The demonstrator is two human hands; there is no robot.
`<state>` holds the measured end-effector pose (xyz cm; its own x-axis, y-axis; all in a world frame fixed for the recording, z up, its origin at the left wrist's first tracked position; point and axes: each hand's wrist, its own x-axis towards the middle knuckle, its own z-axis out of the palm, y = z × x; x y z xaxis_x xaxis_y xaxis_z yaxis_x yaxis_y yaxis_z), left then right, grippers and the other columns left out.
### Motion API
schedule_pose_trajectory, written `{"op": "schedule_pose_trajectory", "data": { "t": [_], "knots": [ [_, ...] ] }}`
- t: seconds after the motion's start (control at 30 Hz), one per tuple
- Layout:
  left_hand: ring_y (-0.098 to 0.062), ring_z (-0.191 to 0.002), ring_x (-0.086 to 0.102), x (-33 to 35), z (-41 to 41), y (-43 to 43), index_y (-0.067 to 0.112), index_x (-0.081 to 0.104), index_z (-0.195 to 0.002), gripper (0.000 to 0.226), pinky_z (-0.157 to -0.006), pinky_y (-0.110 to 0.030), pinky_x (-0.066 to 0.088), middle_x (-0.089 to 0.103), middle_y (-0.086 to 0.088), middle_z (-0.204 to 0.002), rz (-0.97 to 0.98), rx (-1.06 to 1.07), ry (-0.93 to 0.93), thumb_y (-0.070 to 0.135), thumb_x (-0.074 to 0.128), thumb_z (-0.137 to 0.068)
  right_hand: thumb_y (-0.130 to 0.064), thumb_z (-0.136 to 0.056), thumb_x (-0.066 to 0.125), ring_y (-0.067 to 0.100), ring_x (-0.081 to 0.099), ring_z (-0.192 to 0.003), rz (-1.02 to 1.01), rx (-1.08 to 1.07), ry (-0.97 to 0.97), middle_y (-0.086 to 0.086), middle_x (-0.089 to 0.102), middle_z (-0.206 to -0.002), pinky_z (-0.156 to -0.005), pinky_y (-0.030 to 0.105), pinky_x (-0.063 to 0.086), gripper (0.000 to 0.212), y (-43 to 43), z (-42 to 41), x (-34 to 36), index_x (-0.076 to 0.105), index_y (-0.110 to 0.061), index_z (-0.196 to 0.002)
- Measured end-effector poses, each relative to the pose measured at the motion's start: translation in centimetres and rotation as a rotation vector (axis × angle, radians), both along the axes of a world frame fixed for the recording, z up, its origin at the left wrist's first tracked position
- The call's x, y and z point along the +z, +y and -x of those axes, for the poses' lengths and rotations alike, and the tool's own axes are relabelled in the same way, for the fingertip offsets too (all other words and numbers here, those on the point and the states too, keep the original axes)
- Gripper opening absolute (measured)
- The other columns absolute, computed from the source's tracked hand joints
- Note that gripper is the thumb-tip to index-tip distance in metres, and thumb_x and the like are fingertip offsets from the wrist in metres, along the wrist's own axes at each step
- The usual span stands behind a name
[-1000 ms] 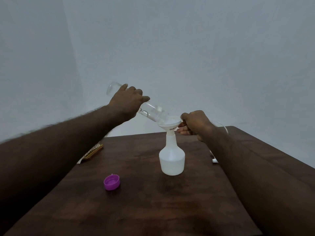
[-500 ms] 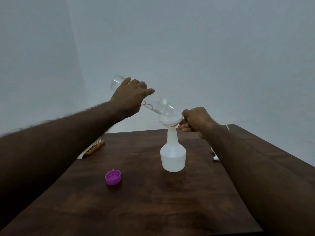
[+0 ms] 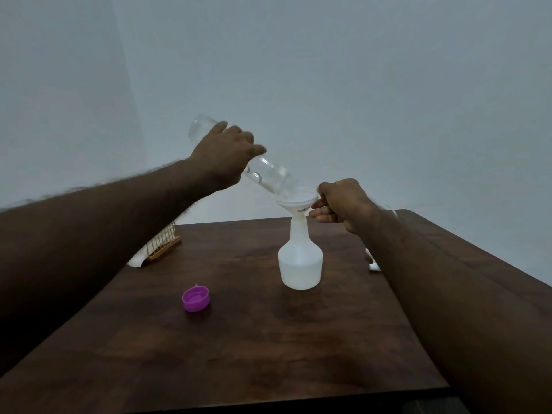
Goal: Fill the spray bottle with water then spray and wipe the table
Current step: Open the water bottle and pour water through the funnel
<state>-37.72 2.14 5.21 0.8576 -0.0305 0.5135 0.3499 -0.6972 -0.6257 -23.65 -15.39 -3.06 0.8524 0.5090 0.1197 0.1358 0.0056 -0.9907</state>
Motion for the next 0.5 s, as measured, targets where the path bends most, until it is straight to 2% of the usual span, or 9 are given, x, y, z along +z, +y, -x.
{"op": "schedule_pose_trajectory", "data": {
  "t": [0.13, 0.23, 0.5],
  "knots": [
    [-0.029, -0.120, 0.051, -0.1, 0.1, 0.2, 0.024, 0.045, -0.139, 0.055, -0.105, -0.043, 0.032, 0.056, -0.005, -0.130, -0.023, 0.073, 0.071, 0.019, 0.063, -0.088, -0.010, -0.094, 0.049, 0.020, 0.069, -0.051, -0.004, -0.002, 0.014, 0.018, 0.068, -0.079, -0.052, 0.028, 0.058, 0.022, 0.1, 0.1, 0.0, 0.060, 0.006, -0.102],
    [-0.030, -0.117, 0.052, -0.4, 0.4, 0.7, 0.022, 0.047, -0.137, 0.055, -0.102, -0.042, 0.035, 0.058, -0.006, -0.127, -0.058, -0.002, 0.013, 0.015, 0.065, -0.085, -0.010, -0.094, 0.048, 0.020, 0.069, -0.050, 0.002, -0.003, 0.011, 0.019, 0.069, -0.080, -0.052, 0.028, 0.058, 0.024, 0.2, 0.3, 0.1, 0.060, 0.008, -0.106],
    [-0.028, -0.117, 0.052, -0.7, 0.7, 0.5, 0.022, 0.048, -0.137, 0.056, -0.103, -0.041, 0.033, 0.059, -0.006, -0.127, 0.054, 0.031, 0.001, 0.015, 0.066, -0.084, -0.011, -0.094, 0.049, 0.020, 0.070, -0.051, 0.014, -0.012, -0.005, 0.018, 0.070, -0.081, -0.053, 0.029, 0.058, 0.027, 0.3, 0.0, 0.0, 0.059, 0.007, -0.112]
  ]
}}
